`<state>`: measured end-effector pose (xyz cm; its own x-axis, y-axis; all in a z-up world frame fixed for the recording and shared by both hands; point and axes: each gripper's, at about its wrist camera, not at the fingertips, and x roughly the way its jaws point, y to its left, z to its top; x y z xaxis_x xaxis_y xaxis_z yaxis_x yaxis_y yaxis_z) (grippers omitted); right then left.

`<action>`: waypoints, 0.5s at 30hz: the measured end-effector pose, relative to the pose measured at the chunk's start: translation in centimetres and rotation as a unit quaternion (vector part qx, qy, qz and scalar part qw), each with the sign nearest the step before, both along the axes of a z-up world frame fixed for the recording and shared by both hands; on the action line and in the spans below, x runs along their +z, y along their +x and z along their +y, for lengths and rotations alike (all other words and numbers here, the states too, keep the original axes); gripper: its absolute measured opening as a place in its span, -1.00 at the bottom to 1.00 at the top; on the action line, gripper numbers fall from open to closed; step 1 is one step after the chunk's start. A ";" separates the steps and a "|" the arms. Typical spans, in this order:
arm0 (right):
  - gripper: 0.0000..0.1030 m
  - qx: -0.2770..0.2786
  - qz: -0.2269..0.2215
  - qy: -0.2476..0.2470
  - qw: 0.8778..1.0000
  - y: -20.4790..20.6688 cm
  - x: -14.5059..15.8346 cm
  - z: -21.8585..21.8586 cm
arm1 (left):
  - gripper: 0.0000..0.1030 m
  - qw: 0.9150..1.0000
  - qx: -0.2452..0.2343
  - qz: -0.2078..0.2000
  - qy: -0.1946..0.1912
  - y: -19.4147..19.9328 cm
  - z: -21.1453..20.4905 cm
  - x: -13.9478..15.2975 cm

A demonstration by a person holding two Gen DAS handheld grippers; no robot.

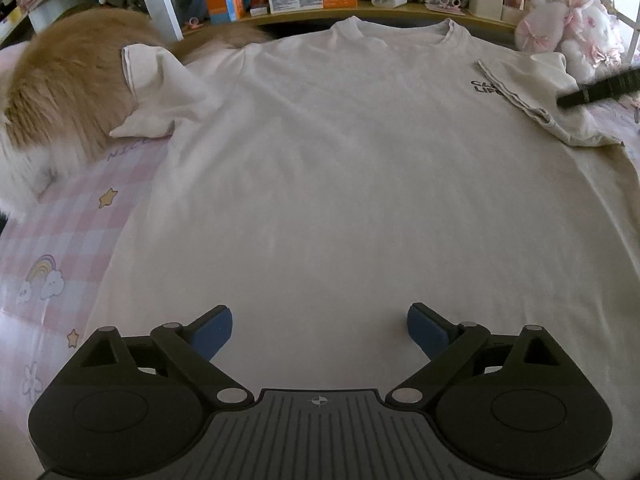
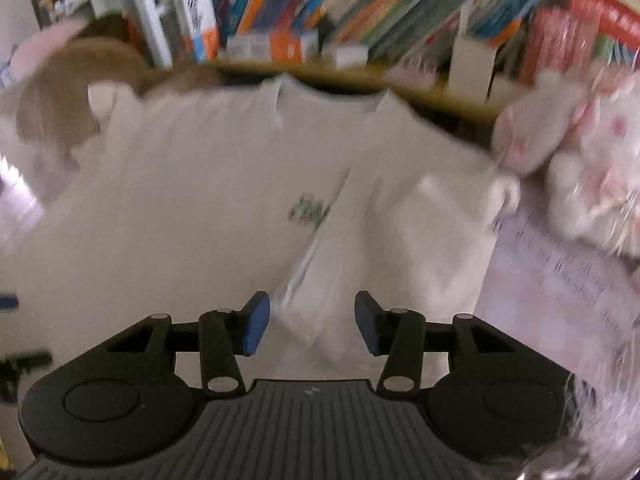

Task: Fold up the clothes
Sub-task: 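Fold the sleeve with the right gripper inward over the T-shirt body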

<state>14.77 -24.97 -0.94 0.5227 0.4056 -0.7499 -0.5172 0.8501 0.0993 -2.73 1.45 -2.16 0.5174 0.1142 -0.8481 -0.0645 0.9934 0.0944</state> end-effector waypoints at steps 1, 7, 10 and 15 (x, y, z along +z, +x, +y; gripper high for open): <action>-0.12 -0.010 -0.008 0.004 1.000 0.7 0.5 0.0 | 0.90 1.000 0.000 0.000 -0.001 0.0 0.1 0.0; -0.15 -0.055 -0.009 -0.021 0.998 7.0 -0.2 3.8 | 0.91 1.000 -0.004 -0.001 0.006 -0.1 -0.1 0.0; -0.15 -0.062 -0.002 -0.046 0.997 9.4 -1.7 6.2 | 0.91 1.000 -0.007 0.000 0.009 -0.2 -0.1 0.0; -0.30 -0.096 0.013 -0.062 0.993 10.9 -4.1 6.9 | 0.91 1.000 -0.015 0.002 0.019 -0.3 -0.2 0.1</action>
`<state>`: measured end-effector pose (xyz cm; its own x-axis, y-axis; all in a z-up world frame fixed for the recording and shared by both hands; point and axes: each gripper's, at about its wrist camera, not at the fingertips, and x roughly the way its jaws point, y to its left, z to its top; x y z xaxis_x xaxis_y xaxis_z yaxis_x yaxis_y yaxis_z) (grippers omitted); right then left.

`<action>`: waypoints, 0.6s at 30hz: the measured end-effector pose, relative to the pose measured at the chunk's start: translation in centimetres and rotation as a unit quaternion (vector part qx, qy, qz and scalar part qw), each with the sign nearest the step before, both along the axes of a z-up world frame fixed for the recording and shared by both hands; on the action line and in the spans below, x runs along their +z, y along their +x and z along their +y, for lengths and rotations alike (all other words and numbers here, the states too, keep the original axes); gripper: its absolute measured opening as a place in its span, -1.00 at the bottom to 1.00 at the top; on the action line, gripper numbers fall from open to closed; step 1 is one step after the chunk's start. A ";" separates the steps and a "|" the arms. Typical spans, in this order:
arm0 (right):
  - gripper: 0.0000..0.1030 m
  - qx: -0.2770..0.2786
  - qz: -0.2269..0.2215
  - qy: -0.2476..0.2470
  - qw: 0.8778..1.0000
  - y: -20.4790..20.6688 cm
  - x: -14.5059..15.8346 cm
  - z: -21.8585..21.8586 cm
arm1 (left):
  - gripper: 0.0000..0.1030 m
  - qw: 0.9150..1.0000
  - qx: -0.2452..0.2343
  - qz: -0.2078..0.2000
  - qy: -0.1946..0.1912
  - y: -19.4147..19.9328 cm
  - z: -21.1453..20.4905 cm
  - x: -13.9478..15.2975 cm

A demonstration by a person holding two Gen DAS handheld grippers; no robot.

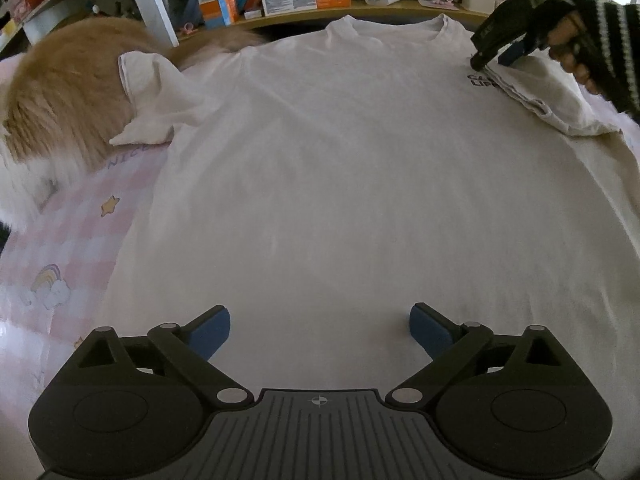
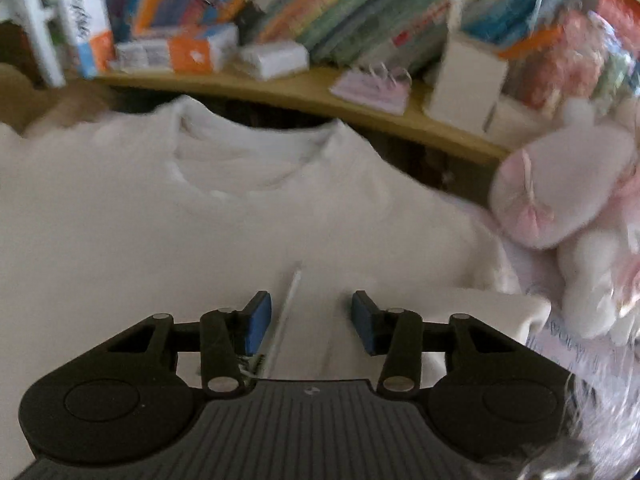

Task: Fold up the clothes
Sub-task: 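Fold the sleeve with the right gripper inward over the T-shirt body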

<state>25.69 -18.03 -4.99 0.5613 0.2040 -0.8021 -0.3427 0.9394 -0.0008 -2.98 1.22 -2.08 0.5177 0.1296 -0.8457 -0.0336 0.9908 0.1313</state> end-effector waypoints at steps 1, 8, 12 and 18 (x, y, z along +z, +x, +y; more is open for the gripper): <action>-0.39 -0.010 -0.004 0.010 1.000 -0.1 0.0 -0.4 | 0.91 1.000 -0.001 0.000 -0.001 0.0 0.1 0.0; -0.78 -0.107 -0.082 0.129 0.983 -2.9 2.9 -5.6 | 0.96 1.000 -0.002 -0.001 -0.007 0.4 0.4 -0.2; -0.64 -0.042 -0.091 0.164 0.981 -3.8 4.9 -4.4 | 0.98 1.000 -0.002 -0.001 -0.011 0.6 0.5 -0.3; -0.18 0.038 -0.037 0.123 0.991 -2.4 5.3 -3.8 | 0.98 1.000 -0.007 -0.001 -0.002 0.3 0.1 -0.2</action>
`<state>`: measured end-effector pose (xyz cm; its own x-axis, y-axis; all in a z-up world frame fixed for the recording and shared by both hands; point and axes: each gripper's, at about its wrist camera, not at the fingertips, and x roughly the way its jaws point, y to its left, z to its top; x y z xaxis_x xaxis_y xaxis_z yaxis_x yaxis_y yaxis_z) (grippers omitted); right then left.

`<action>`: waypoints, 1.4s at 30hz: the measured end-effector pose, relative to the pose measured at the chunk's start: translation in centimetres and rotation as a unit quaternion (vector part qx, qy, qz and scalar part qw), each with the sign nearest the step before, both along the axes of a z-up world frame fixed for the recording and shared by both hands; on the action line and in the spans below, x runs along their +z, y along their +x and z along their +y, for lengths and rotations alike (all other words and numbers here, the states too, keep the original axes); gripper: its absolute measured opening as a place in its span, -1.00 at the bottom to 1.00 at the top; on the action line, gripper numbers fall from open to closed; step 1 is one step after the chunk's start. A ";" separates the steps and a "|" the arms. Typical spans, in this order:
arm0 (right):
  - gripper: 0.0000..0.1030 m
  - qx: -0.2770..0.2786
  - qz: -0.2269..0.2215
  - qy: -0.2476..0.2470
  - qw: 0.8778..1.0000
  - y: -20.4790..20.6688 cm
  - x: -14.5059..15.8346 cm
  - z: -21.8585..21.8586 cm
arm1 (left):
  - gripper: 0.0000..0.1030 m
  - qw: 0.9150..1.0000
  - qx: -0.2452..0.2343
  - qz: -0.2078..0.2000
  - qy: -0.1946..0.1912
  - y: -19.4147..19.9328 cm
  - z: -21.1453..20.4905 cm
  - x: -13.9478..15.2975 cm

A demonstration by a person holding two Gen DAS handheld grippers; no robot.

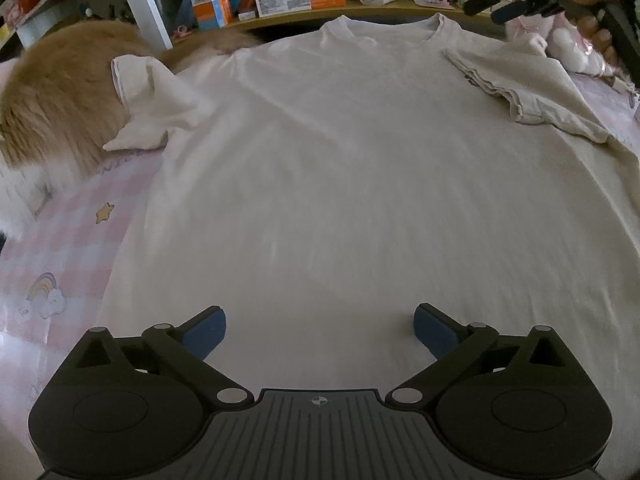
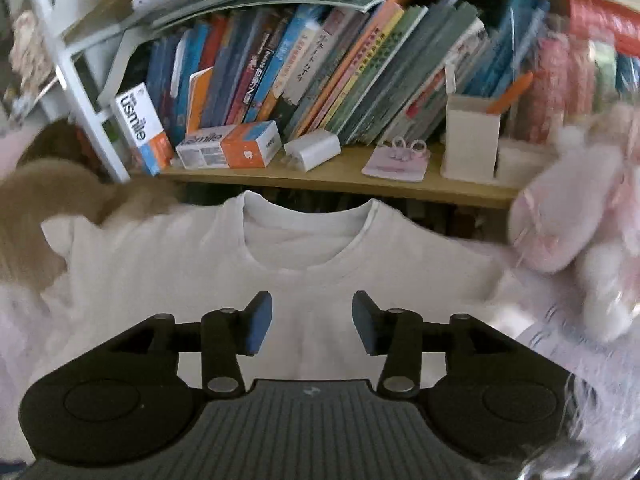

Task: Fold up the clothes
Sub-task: 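Fold the sleeve with the right gripper inward over the T-shirt body, then press the folded sleeve flat with the closed right gripper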

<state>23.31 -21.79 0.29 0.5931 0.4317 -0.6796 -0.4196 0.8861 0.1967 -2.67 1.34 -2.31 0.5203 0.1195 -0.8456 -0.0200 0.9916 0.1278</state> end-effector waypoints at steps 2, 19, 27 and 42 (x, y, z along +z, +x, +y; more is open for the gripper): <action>-0.19 -0.007 0.019 -0.034 0.999 1.3 0.2 -1.5 | 0.98 1.000 0.004 0.000 -0.004 -0.2 0.2 0.0; -0.24 -0.128 0.160 -0.065 0.977 8.7 -2.1 -8.4 | 0.98 0.999 0.036 -0.006 -0.016 -0.8 0.4 -0.1; -0.98 -0.106 0.111 -0.185 0.971 9.3 -2.5 -7.5 | 0.98 0.999 0.037 -0.006 -0.017 -0.8 0.6 -0.3; -0.35 -0.110 0.088 -0.098 0.985 6.0 -0.6 -10.6 | 1.00 0.999 0.031 -0.008 -0.027 -0.1 0.9 -0.5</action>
